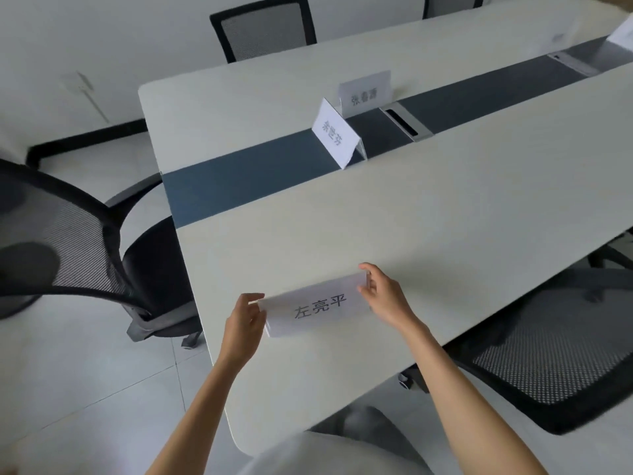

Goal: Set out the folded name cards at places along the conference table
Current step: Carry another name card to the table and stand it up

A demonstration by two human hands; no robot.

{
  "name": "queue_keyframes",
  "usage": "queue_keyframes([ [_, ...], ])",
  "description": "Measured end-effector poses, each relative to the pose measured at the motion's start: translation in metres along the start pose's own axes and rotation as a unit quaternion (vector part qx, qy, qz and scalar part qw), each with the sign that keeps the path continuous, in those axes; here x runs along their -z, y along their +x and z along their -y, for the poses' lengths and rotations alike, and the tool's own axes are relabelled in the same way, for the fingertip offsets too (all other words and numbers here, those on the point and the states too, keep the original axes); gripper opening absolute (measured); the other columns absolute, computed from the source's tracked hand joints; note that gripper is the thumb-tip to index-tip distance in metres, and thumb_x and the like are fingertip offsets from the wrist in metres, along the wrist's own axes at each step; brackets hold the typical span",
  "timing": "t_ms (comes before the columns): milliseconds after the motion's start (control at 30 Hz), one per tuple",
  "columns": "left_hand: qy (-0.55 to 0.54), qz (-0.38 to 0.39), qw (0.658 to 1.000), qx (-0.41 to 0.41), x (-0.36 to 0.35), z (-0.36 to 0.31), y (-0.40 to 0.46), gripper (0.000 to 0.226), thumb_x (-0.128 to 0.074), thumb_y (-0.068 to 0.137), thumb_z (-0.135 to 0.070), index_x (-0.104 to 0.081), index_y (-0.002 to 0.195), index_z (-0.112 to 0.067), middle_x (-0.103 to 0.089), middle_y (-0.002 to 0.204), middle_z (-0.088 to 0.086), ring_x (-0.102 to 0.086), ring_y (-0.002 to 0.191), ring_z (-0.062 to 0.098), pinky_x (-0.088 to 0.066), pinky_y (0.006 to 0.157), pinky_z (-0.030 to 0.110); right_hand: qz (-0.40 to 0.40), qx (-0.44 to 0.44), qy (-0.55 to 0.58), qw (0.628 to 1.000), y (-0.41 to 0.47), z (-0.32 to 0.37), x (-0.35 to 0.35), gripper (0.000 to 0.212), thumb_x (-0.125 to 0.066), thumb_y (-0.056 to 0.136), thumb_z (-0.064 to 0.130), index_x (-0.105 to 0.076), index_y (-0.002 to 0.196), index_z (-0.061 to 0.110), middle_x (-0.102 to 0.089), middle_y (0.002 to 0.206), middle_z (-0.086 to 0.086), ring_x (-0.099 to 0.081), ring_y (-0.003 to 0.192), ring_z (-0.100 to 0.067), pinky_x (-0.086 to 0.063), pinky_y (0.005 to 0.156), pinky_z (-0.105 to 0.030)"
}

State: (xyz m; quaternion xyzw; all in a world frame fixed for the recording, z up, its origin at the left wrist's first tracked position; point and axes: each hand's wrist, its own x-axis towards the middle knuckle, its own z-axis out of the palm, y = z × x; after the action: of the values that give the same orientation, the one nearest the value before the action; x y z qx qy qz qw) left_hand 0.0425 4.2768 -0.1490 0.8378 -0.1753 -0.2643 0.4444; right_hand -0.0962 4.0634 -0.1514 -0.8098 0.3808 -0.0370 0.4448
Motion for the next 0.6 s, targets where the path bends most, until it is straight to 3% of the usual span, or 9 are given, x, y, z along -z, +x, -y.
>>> queue_keyframes([
  [133, 0.005, -0.002, 1.0, 0.01, 0.001, -0.001, 0.011, 0.019, -0.046, 0.09, -0.006, -0.05, 0.108, -0.01, -0.067, 0.088, 0.008, -0.058, 0.078, 0.029, -0.041, 0.064, 0.032, 0.013, 0.005, -0.003, 1.0, 0.026, 0.003, 0.002, 0.039, -0.052, 0.089, 0.012, -0.046, 0.127, 0.014, -0.059, 0.114, -0.018, -0.056, 0.111, -0.029, -0.038, 0.085, -0.022],
  [267, 0.01, -0.035, 0.999, 0.012, -0.002, -0.006, 0.017, 0.01, -0.055, 0.087, -0.013, -0.055, 0.097, -0.016, -0.065, 0.071, 0.0, -0.058, 0.063, 0.01, -0.04, 0.057, 0.013, 0.03, 0.036, -0.013, 0.999, 0.047, 0.003, 0.011, 0.032, -0.058, 0.086, 0.011, -0.056, 0.118, 0.01, -0.057, 0.091, -0.007, -0.059, 0.091, -0.025, -0.035, 0.074, -0.015],
  [333, 0.021, -0.052, 0.998, 0.01, -0.004, -0.005, 0.019, 0.016, -0.059, 0.084, -0.016, -0.059, 0.1, -0.017, -0.064, 0.078, 0.002, -0.061, 0.074, 0.012, -0.044, 0.068, 0.013, 0.051, 0.061, -0.031, 0.996, 0.054, 0.0, 0.019, 0.03, -0.062, 0.083, 0.013, -0.06, 0.113, 0.012, -0.058, 0.09, -0.005, -0.056, 0.084, -0.018, -0.034, 0.073, -0.013],
  [433, 0.032, -0.095, 0.995, 0.015, -0.006, -0.003, 0.02, 0.016, -0.065, 0.08, -0.018, -0.066, 0.096, -0.018, -0.059, 0.096, 0.003, -0.058, 0.091, 0.021, -0.045, 0.083, 0.029, 0.073, 0.104, -0.056, 0.99, 0.066, -0.006, 0.027, 0.028, -0.066, 0.08, 0.016, -0.065, 0.108, 0.015, -0.056, 0.101, 0.0, -0.053, 0.096, -0.013, -0.033, 0.077, -0.004],
  [600, 0.052, -0.119, 0.991, -0.009, -0.002, -0.014, 0.021, 0.016, -0.066, 0.079, -0.019, -0.069, 0.094, -0.02, -0.059, 0.112, -0.011, -0.053, 0.103, 0.004, -0.037, 0.088, 0.023, 0.107, 0.142, -0.064, 0.982, 0.083, -0.007, 0.04, 0.025, -0.067, 0.079, 0.014, -0.067, 0.104, 0.01, -0.057, 0.126, -0.003, -0.047, 0.115, -0.006, -0.022, 0.087, 0.006],
])
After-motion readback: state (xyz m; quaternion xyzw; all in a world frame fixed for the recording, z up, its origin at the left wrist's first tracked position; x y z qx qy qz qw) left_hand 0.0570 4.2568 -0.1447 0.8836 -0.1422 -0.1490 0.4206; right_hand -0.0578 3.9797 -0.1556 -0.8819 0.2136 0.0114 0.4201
